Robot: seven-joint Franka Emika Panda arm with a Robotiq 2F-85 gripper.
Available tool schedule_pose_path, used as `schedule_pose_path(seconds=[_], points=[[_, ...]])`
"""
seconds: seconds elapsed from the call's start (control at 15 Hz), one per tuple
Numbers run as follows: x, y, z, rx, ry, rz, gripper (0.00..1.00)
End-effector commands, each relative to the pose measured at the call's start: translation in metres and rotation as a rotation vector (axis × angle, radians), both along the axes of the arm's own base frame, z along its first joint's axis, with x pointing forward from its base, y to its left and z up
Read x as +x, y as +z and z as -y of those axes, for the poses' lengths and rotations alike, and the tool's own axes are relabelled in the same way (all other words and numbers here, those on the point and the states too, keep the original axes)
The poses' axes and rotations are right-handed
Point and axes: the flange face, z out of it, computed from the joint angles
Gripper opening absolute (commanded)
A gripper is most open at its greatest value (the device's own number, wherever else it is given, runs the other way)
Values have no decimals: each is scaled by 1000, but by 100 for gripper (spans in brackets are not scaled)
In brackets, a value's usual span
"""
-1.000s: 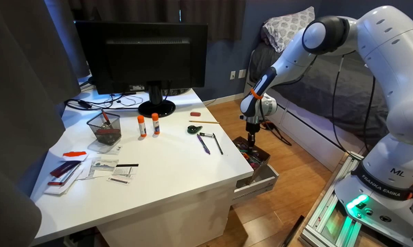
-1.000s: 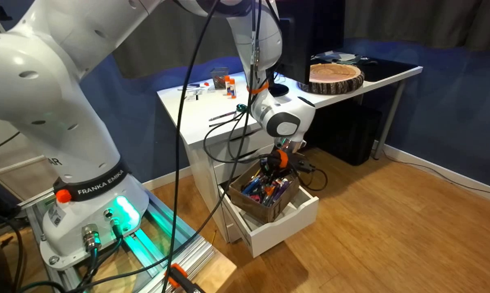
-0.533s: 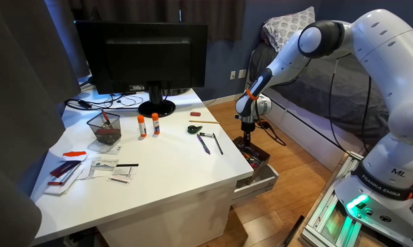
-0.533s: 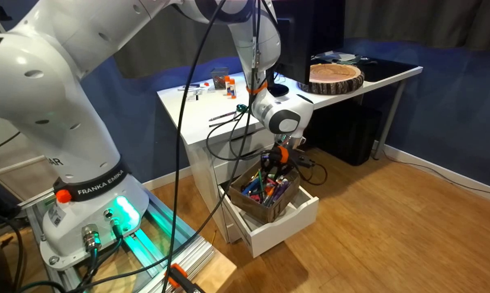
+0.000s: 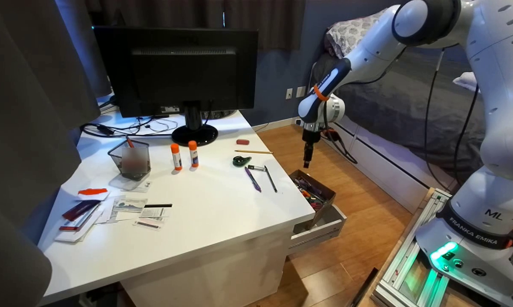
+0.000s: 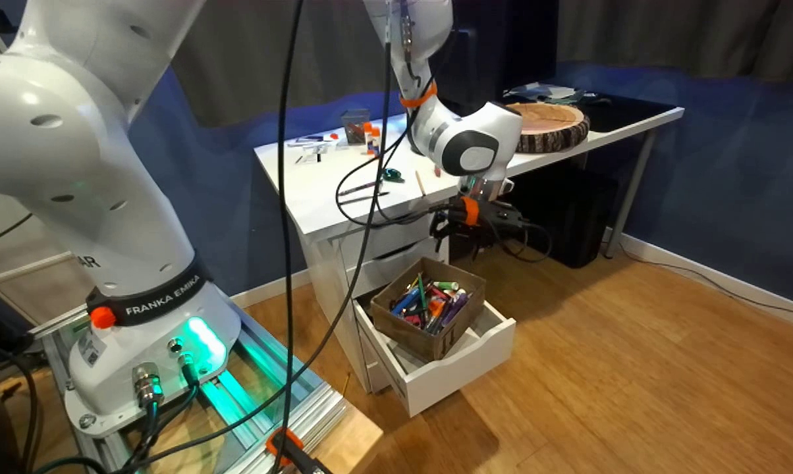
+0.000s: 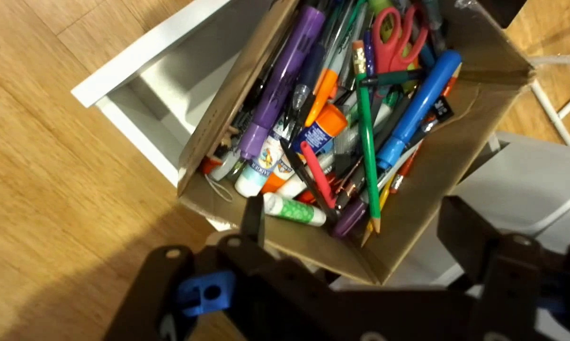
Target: Put the pencils inside the box
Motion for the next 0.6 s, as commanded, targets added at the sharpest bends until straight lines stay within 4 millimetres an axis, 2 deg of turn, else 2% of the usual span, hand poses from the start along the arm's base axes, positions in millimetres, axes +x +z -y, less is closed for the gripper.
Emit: schedule_pose_path(seconds=[0.0, 0.2, 0.53], points=[[-19, 63, -13, -24, -36, 81, 100], [-20, 106, -32, -67, -9, 204, 100], [-3, 161, -86, -116, 83, 419, 100]])
